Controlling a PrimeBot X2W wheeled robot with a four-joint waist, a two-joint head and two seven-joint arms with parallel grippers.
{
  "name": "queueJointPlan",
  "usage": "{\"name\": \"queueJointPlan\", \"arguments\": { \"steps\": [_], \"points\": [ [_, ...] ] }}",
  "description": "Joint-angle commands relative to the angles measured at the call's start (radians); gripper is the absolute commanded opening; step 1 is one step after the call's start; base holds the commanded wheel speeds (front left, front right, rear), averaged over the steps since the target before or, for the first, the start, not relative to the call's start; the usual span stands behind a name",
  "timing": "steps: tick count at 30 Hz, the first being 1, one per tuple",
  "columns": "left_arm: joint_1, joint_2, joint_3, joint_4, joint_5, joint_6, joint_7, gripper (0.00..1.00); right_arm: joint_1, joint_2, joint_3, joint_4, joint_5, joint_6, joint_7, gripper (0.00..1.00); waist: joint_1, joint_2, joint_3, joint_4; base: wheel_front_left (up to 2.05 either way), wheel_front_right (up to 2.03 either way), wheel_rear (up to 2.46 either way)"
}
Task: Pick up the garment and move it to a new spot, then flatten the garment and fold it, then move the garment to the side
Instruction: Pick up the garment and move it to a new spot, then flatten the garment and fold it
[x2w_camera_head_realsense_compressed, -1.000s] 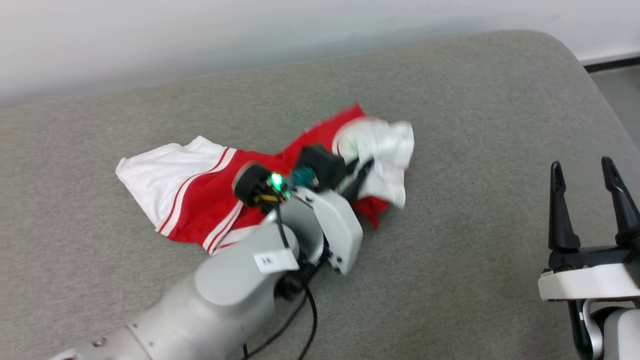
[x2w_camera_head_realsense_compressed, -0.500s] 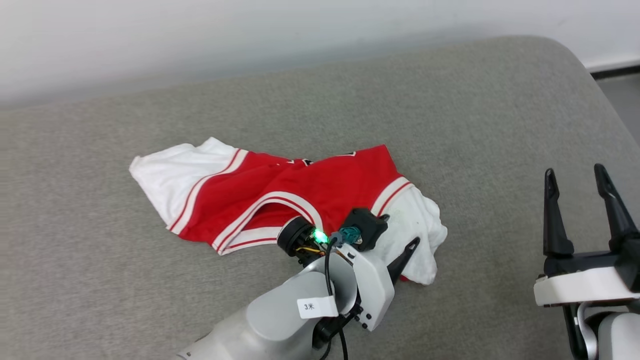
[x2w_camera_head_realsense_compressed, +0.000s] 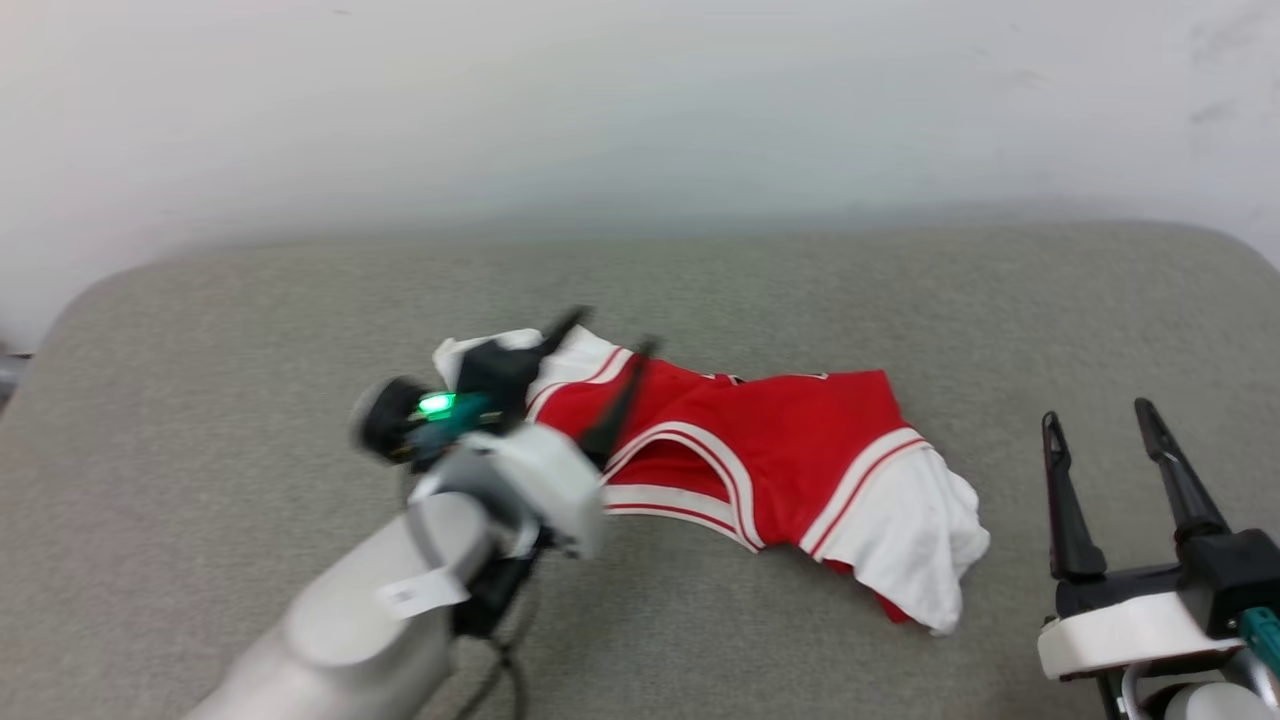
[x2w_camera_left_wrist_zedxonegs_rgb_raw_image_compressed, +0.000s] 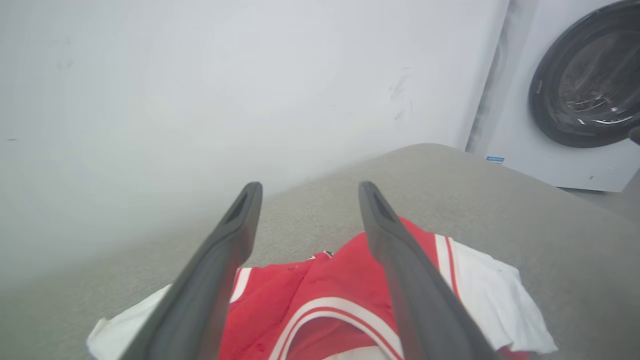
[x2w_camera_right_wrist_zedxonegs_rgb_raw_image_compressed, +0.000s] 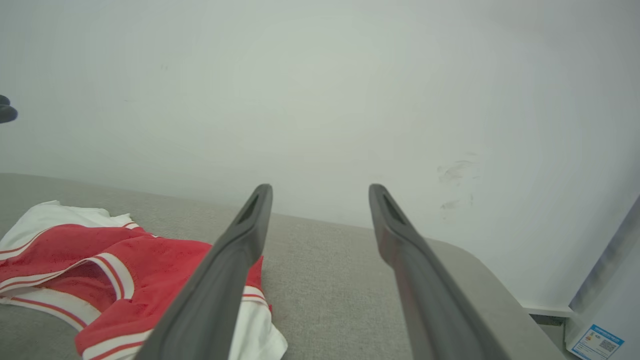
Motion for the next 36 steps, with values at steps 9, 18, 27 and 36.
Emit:
{"name": "queueJointPlan", "arguments": {
  "steps": [9,18,27,36],
  "points": [
    [0.353,0.167,0.324,-0.281,0.16,0.045,-0.003,1.0,0.046,0.001,0.036,-0.009,0.012,-0.001,-0.002,1.0,0.0,-0.0001,-0.043,0.088,0.0,0.0,0.0],
    [0.638,0.089,0.505,-0.403,0.325,0.013,-0.003,1.0,0.069,0.001,0.069,0.007,0.014,-0.001,-0.002,1.0,0.0,-0.0001,-0.05,0.108,0.0,0.0,0.0],
    [0.72,-0.006,0.606,-0.407,0.433,-0.058,-0.004,1.0,0.083,0.001,0.072,0.034,0.06,-0.001,-0.002,1.0,0.0,-0.0001,-0.055,0.106,0.0,0.0,0.0],
    [0.717,-0.046,0.656,-0.369,0.485,-0.118,-0.004,1.0,0.047,-0.003,0.127,0.108,0.011,-0.001,0.028,1.0,0.0,-0.0001,-0.058,0.144,0.0,0.0,0.0]
  ]
}}
